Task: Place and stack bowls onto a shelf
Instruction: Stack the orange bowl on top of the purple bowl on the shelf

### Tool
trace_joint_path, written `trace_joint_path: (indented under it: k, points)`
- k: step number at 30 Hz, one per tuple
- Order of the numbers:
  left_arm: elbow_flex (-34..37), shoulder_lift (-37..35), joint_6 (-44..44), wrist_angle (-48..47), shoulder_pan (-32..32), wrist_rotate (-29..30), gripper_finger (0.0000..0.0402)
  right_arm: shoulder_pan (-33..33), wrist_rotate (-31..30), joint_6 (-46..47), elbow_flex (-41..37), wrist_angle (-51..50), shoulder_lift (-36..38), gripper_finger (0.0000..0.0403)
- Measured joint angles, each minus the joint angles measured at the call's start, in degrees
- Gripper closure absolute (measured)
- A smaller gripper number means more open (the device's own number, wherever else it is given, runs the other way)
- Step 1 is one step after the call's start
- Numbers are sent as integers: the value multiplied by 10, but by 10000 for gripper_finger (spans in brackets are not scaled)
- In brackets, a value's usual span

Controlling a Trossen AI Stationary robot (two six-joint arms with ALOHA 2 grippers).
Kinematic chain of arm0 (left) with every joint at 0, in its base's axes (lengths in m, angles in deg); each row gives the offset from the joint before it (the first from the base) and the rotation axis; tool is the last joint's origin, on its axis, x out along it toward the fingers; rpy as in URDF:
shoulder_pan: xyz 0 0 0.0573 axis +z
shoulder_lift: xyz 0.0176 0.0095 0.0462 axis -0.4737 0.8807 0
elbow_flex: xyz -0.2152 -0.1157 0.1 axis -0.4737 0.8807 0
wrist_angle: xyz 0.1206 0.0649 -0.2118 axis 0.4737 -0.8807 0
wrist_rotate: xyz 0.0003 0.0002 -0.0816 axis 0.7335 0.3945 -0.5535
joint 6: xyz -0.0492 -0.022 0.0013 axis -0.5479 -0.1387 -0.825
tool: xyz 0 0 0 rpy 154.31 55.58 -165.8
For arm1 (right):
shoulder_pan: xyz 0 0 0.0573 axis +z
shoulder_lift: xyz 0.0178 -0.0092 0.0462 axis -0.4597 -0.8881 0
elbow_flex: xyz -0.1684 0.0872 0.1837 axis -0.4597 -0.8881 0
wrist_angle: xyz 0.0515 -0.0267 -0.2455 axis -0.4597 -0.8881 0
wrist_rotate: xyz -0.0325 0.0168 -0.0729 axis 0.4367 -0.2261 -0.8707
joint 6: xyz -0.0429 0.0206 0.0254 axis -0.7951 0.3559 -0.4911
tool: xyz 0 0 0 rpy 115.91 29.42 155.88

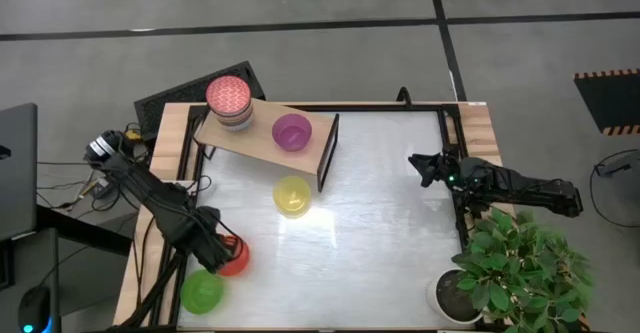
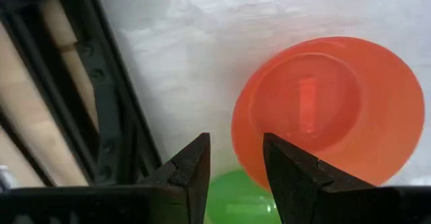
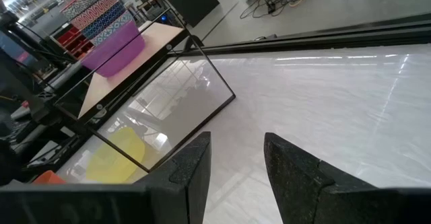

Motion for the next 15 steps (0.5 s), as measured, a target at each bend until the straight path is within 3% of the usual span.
trace_joint_path:
  k: [7,15]
  points:
    - [82,-14,2,124,-1,9,281,0,0,1,0,0,0,239]
    - [140,-12,-19,176,-1,0,281,0,0,1,0,0,0,239]
